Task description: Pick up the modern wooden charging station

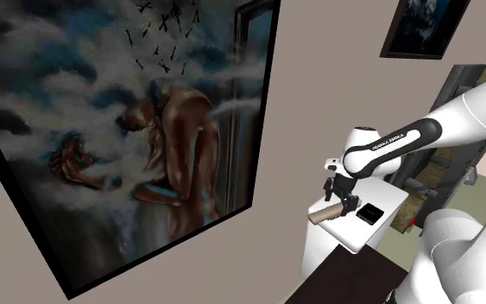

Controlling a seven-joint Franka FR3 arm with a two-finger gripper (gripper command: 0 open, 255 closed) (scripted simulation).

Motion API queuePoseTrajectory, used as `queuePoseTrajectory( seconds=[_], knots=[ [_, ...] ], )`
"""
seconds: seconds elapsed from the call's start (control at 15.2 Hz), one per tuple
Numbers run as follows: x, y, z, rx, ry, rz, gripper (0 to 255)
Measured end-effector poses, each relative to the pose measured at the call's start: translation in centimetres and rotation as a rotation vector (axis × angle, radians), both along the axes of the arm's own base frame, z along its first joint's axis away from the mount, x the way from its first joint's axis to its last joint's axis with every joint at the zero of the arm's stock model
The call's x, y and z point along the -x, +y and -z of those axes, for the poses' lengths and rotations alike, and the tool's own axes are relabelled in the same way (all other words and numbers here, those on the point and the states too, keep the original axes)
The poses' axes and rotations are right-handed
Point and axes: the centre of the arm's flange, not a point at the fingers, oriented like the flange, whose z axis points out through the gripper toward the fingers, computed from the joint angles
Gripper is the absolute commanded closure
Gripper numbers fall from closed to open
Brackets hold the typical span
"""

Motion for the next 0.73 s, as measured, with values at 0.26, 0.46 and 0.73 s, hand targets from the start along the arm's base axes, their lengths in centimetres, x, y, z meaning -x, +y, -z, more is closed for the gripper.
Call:
queuePoseTrajectory(
  seconds=[0.26,0.46,0.73],
  knots=[
    [-0.1,0.2,2.1,0.0,0.0,-0.002,0],
    [0.0,0.2,2.4,0.001,-0.003,-0.002,255],
    [0.0,0.1,2.4,0.001,-0.004,-0.002,255]
  ],
)
